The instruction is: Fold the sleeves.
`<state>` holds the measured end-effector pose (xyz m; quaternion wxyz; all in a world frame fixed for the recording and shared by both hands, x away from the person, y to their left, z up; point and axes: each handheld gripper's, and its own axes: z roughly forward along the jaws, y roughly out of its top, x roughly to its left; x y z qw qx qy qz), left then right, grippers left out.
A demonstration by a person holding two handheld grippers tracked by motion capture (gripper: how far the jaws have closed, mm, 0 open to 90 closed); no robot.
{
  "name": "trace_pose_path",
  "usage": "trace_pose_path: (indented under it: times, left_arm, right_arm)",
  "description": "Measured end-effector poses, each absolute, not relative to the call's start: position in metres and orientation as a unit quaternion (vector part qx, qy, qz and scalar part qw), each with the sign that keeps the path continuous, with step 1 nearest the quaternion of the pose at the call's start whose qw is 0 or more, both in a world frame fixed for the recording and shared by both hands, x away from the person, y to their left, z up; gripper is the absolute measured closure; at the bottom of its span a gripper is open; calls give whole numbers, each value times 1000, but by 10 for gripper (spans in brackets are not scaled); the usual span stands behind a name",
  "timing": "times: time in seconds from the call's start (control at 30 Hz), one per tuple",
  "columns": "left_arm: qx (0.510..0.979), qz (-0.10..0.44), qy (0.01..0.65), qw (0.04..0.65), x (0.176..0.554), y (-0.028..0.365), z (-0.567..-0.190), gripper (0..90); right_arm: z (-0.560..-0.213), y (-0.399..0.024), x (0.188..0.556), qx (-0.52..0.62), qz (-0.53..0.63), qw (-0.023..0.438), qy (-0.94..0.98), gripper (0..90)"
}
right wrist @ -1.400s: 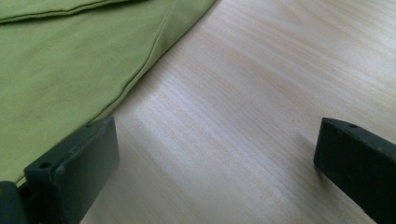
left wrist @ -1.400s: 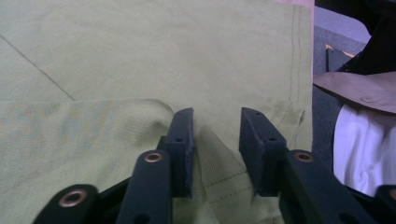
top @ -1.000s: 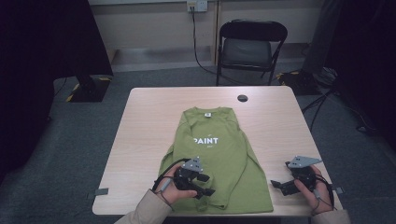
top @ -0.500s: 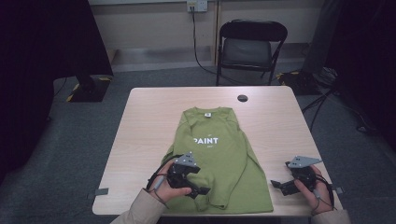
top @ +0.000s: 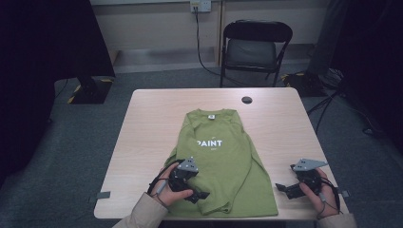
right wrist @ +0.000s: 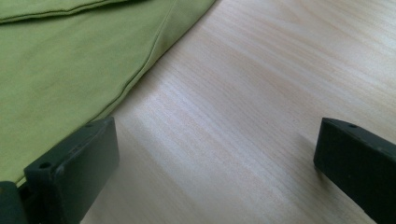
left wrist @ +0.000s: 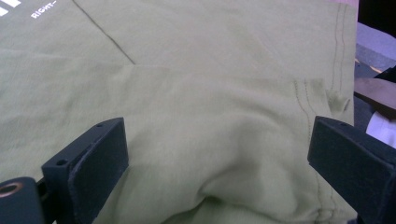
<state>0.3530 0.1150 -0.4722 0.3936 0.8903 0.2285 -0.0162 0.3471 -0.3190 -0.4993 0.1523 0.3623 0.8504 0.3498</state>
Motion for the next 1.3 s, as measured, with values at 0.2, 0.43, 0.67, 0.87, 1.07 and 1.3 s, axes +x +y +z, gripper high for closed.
trace_pose_path:
  times: [0.2, 0.43, 0.67, 0.87, 1.07, 1.3]
  left_arm:
    - [890, -11, 229, 394, 354, 125, -476, 18]
    - [891, 6, 235, 387, 356, 135, -478, 18]
    - [889, 16, 243, 387, 359, 148, -478, 28]
    - [883, 22, 255, 392, 361, 159, -477, 21]
    - [881, 26, 263, 392, 362, 168, -478, 21]
    - [877, 32, 272, 394, 364, 177, -478, 21]
  right_arm:
    - [-499, -319, 347, 362, 350, 152, 850, 0]
    - [-499, -319, 347, 362, 350, 152, 850, 0]
    - [-499, -319, 347, 362, 350, 152, 850, 0]
    - [-499, -319, 347, 362, 350, 152, 850, 0]
    - [-499, -319, 347, 362, 350, 152, 850, 0]
    - [-499, -319, 347, 362, 350, 152, 850, 0]
